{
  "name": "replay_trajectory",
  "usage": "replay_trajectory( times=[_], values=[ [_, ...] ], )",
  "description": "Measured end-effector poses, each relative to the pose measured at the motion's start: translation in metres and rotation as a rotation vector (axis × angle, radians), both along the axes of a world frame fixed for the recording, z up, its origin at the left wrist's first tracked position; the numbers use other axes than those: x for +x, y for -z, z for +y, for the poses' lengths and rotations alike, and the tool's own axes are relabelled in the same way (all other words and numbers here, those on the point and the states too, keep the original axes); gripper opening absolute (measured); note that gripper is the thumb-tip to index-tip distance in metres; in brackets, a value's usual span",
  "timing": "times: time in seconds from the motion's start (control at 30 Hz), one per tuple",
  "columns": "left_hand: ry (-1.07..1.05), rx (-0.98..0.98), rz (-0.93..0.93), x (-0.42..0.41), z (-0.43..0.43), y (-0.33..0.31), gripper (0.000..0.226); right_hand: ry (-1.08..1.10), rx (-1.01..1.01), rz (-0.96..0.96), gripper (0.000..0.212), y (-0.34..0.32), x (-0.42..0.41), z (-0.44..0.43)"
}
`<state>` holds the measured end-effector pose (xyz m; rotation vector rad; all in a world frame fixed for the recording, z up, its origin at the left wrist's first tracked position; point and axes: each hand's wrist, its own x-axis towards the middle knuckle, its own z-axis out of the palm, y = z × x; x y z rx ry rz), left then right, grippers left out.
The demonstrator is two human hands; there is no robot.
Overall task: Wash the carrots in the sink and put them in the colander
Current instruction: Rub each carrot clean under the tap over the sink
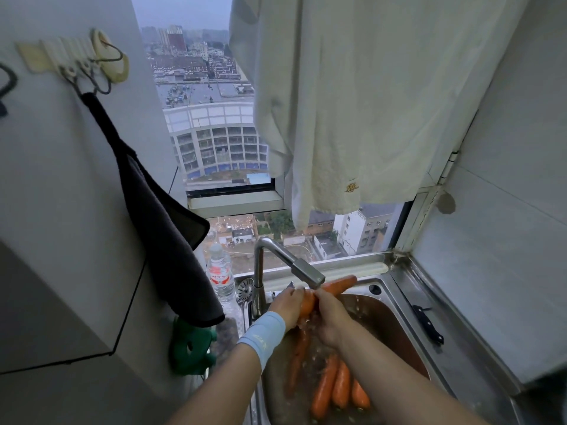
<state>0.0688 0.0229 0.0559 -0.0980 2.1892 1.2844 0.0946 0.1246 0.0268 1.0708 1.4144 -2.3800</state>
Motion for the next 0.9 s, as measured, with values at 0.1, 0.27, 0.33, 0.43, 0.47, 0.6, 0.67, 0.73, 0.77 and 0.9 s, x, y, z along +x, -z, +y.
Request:
replay_trajectory(
  times=[0.1, 0.27, 0.33, 0.43, 0.47, 0.6, 0.67, 0.73, 0.77, 0.9],
  values=[
    [0.003, 0.040, 0.034, 0.003, -0.003, 0.003, 0.051, -0.031, 0.021, 0.006, 0.025, 0.002, -0.004, -0.002],
    [-0.017, 0.029, -0.083, 0.000, -0.009, 0.014, 0.064, -0.028, 0.151, -0.061, 0.043, 0.007, -0.017, -0.006],
    [0.029, 0.023, -0.104, -0.002, -0.010, 0.021, 0.074, 0.026, 0.166, -0.090, 0.059, 0.007, -0.019, -0.009],
    [0.010, 0.080, -0.130, 0.000, -0.011, 0.023, 0.069, 0.042, 0.130, -0.124, 0.070, 0.009, -0.018, -0.011],
    [-0.023, 0.114, -0.113, 0.001, -0.011, 0.024, 0.062, 0.037, 0.127, -0.119, 0.065, 0.010, -0.017, -0.010],
    [-0.076, 0.093, 0.027, 0.003, -0.011, 0.026, 0.042, -0.038, 0.115, -0.047, 0.049, 0.017, -0.006, -0.002],
    [-0.078, 0.092, -0.019, 0.004, -0.006, 0.023, 0.057, -0.048, 0.070, 0.000, 0.039, 0.018, -0.003, 0.005],
    [-0.087, 0.085, -0.054, 0.001, -0.001, 0.030, 0.071, -0.022, 0.022, 0.045, 0.036, 0.015, -0.003, 0.010],
    [-0.093, 0.118, -0.087, 0.000, 0.000, 0.034, 0.071, -0.006, 0.036, 0.046, 0.037, 0.014, -0.005, 0.011],
    [-0.072, 0.369, -0.306, 0.015, -0.005, 0.017, 0.041, 0.113, 0.080, 0.041, 0.076, 0.007, -0.017, 0.009]
  ],
)
